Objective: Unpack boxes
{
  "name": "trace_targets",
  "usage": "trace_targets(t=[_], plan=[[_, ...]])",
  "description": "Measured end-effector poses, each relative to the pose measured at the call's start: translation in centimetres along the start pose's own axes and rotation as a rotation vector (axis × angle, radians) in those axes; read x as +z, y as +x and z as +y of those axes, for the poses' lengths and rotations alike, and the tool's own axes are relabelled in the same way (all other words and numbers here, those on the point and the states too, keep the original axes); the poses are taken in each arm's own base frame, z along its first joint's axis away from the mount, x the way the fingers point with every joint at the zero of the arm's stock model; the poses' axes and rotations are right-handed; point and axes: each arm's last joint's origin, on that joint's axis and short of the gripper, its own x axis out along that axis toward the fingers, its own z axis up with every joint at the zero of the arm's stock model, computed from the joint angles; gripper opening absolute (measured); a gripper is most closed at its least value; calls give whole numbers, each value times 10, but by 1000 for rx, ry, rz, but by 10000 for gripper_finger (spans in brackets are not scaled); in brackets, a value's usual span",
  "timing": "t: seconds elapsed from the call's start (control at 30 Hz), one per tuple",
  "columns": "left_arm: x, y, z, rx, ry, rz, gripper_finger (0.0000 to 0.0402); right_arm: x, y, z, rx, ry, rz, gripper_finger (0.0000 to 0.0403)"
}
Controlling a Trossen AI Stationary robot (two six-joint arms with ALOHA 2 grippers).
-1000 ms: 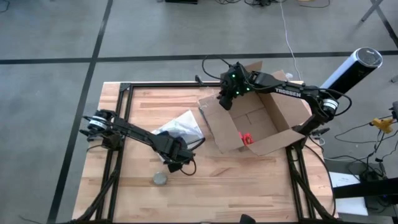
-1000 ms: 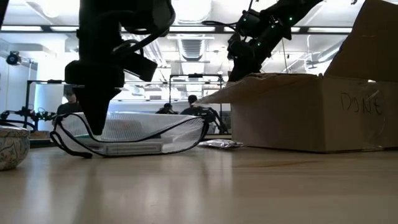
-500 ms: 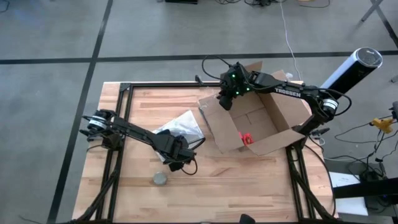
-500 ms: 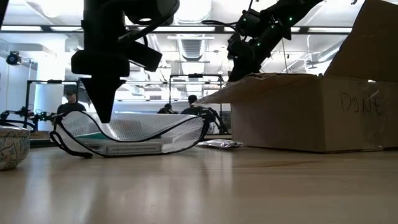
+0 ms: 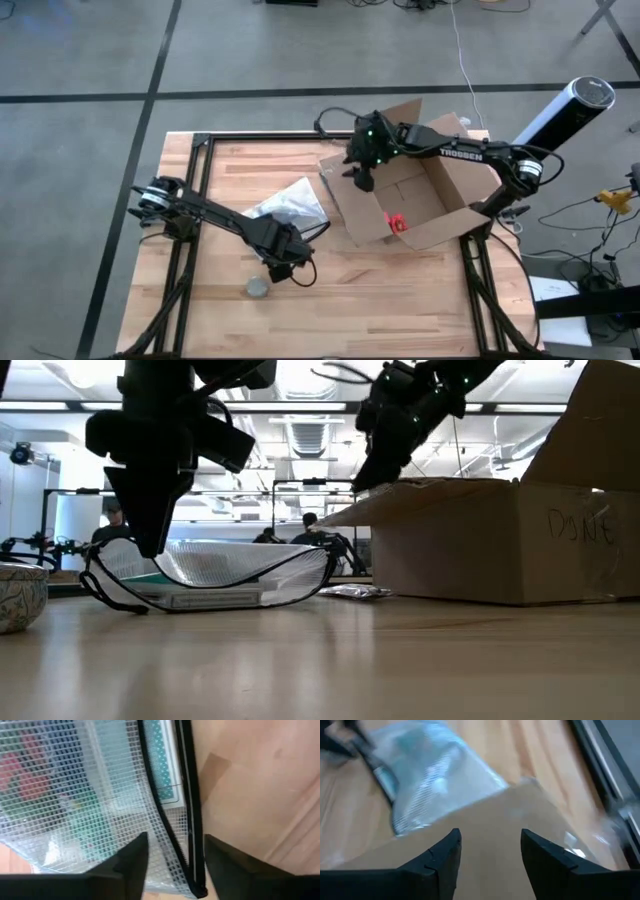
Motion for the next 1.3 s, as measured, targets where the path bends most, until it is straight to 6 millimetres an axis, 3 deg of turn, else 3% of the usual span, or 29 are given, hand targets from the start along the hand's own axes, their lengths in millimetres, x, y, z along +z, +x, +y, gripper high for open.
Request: trace_targets(t=[0.13,0.27,0.57,0.83,1.07,1.3], plan=[[0,-2,-1,-13,-4,0,233,9,15,19,40,-89,-36,196],[-2,-10,-1,-37,-2,-30,258,10,32,30,48,-123,-34,196],[-19,-32,-8,-56,50,-124,231,1,66,51,56,-246,58,197],[-35,-35,-19,-58,107,-139,223,4,79,73,58,-306,61,197],[-60,-38,-1,-84,43,-191,233,14,87,91,29,-334,67,197],[-79,-36,19,-180,21,-283,222,7,100,101,0,-338,128,197]])
